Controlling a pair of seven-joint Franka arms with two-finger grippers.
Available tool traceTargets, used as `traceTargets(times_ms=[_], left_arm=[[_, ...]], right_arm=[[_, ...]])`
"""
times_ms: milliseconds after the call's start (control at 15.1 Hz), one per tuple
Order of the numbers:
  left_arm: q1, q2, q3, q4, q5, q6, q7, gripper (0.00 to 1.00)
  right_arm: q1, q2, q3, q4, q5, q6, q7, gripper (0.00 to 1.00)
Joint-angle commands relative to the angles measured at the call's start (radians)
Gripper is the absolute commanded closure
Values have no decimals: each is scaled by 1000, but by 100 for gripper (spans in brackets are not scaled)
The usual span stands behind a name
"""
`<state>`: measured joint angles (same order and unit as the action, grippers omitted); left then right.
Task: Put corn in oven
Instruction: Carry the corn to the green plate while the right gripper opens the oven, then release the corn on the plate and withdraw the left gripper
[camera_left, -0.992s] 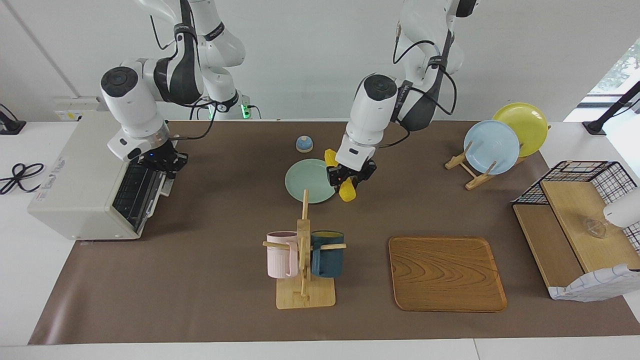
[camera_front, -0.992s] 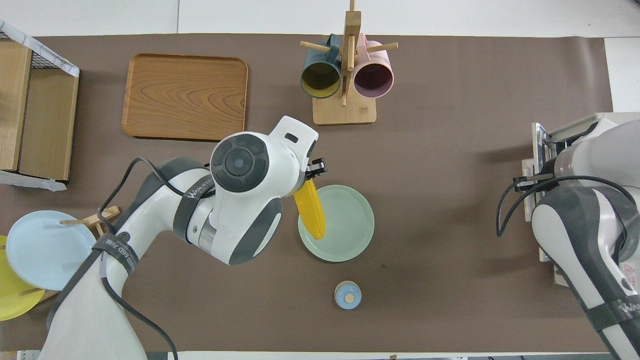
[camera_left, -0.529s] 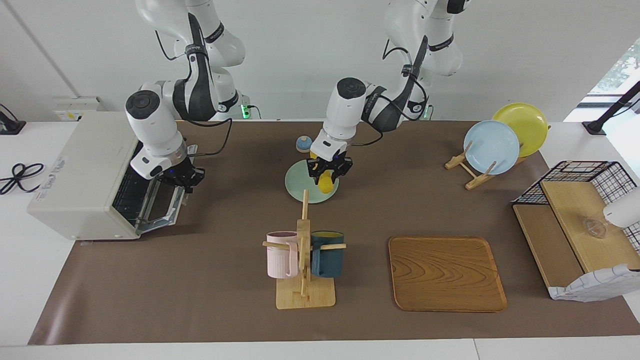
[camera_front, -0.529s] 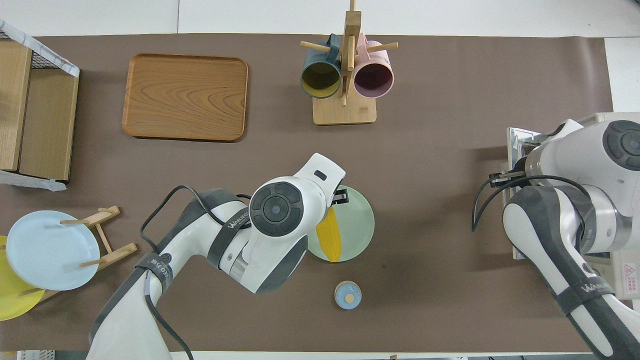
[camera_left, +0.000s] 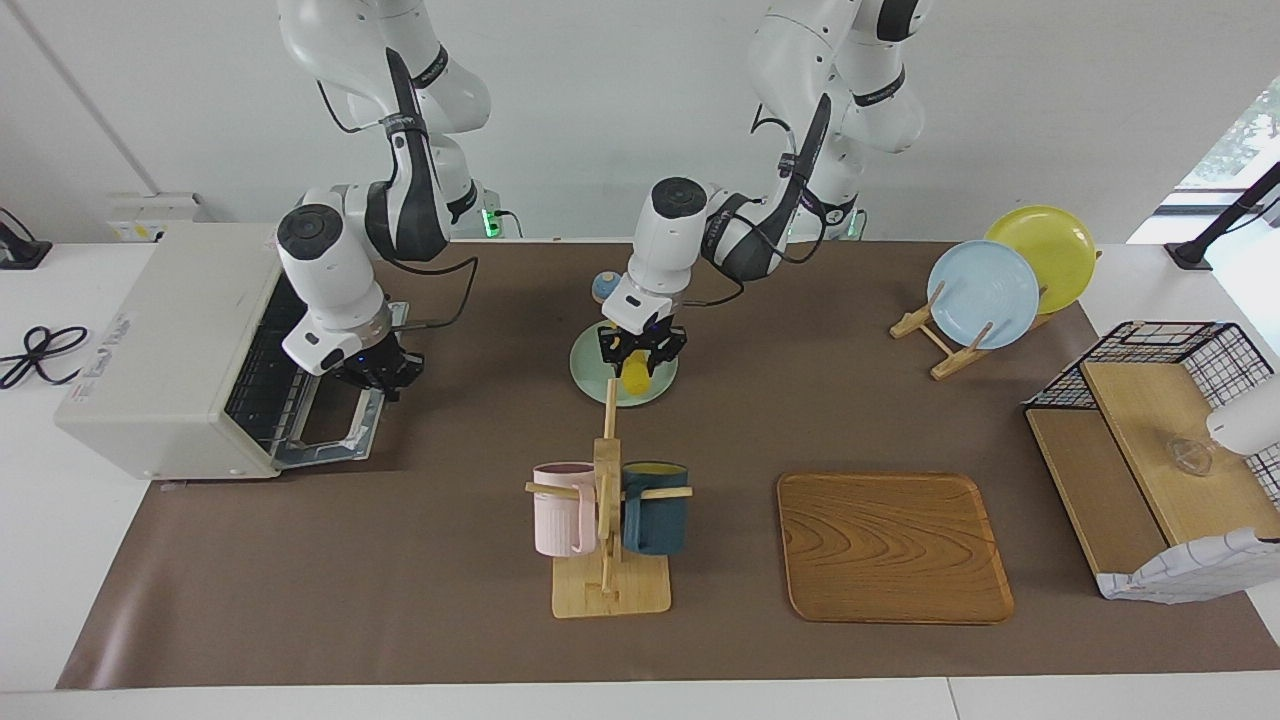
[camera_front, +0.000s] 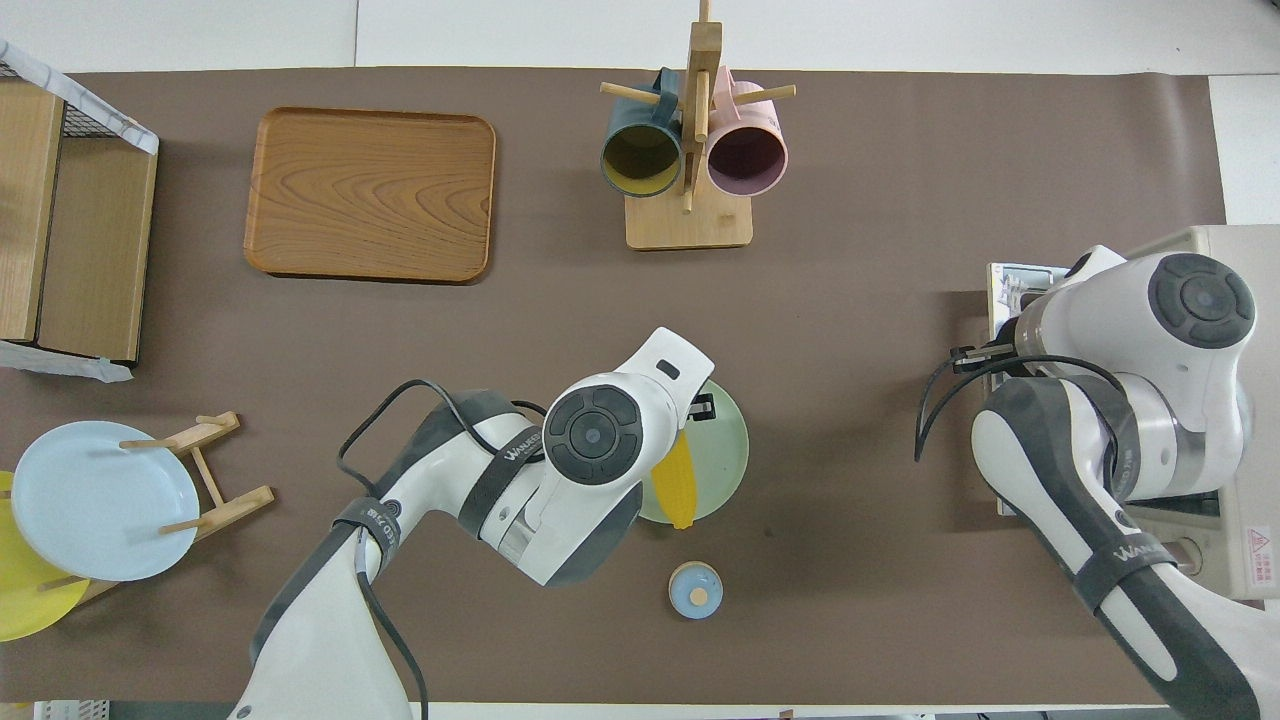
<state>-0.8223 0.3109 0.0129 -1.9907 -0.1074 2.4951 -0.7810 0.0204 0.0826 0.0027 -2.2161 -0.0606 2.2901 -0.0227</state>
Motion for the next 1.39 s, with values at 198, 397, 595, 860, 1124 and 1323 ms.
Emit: traceTargets(times_ms=[198, 397, 595, 860, 1124, 1323], left_arm=[[-20, -6, 18, -11, -18, 25, 14, 90], [-23, -10, 18, -7, -17, 10, 12, 0], [5, -73, 21, 4, -17, -85, 20, 0], [127, -156, 27, 157, -11, -442, 63, 0], [294, -206, 27, 265, 9, -616, 180, 0], [411, -282, 27, 265, 31, -682, 279, 0]], right_arm=[[-16, 19, -20, -20, -33, 34, 12, 100], [-7, 19, -20, -33, -33, 35, 53, 100], [30, 19, -21, -37, -33, 38, 90, 100], [30, 19, -20, -42, -33, 46, 90, 100], [65, 26, -20, 31, -18, -35, 116, 100], [91, 43, -18, 113, 21, -106, 125, 100]])
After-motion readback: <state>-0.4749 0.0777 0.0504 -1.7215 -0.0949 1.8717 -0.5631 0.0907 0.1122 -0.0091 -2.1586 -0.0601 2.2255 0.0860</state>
